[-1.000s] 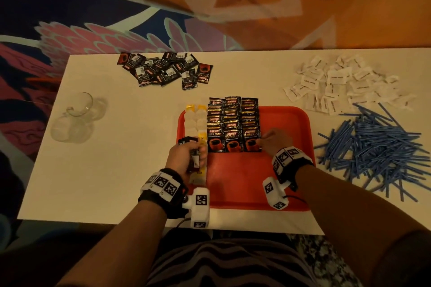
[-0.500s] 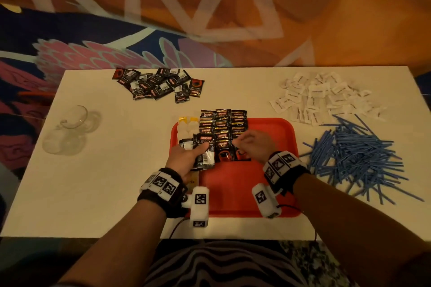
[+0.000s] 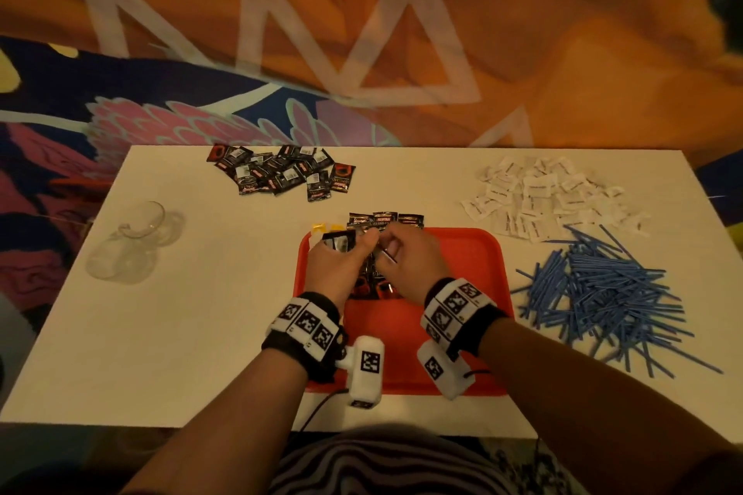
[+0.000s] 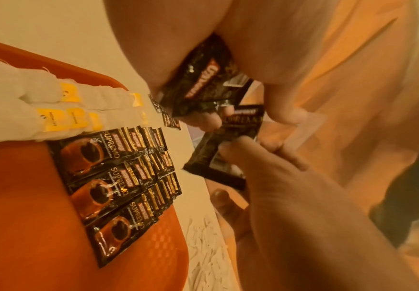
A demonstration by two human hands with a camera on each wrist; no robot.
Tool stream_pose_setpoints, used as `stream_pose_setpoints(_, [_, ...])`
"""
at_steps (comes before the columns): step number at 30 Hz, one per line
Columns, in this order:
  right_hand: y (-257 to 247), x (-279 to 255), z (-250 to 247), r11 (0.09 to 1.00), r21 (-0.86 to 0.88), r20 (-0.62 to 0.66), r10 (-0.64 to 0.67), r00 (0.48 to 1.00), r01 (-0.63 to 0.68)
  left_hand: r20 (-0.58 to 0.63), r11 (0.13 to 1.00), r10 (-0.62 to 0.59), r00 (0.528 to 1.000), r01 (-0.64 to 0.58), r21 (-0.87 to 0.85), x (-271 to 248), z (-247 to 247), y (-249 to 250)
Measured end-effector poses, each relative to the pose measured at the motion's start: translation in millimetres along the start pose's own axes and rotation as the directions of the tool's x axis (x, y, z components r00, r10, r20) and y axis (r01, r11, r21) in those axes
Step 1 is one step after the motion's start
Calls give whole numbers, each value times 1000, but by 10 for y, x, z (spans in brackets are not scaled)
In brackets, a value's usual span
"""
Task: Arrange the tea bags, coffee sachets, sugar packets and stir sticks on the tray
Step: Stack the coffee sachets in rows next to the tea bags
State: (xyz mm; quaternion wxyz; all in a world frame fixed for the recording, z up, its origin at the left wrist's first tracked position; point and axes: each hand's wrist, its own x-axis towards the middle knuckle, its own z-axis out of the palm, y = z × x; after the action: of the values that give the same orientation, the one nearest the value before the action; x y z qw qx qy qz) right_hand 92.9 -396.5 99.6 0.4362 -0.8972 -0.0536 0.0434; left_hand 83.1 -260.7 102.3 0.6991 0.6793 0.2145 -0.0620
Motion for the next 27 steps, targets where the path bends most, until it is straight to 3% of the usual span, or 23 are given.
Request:
stream_pose_setpoints(2, [-37, -13, 28, 994, -55, 27, -94, 995, 96, -19, 999, 2, 1000, -3, -53, -1, 11, 40])
stream_pose_setpoints(4, [-59, -28, 19, 994, -34, 36, -107, 994, 108, -73, 996, -35, 997, 28, -88, 17, -17, 74])
stream_pose_setpoints(8, [-67, 2, -97, 991, 65, -15, 122, 992, -121, -62, 996, -58, 996, 53, -74, 52, -120, 81])
stream_pose_setpoints(12, [-60, 29, -210, 948, 108, 244, 266, 932, -299, -8, 985, -99, 995, 97, -142, 19, -133, 92])
stream_pose_setpoints(15, [-53, 19, -177, 910, 197, 275, 307, 911, -366, -15, 953, -190, 982, 181, -243, 3, -125, 84])
stream_pose_setpoints(20, [-11, -48, -101, 879, 300, 286, 289, 914, -372, 85, 929, -277, 957, 289, -232, -4, -157, 15])
stream_pose_setpoints(27, [84, -135, -1, 885, 269, 283, 305, 909, -381, 93, 946, -283, 955, 294, -136, 36, -351, -84])
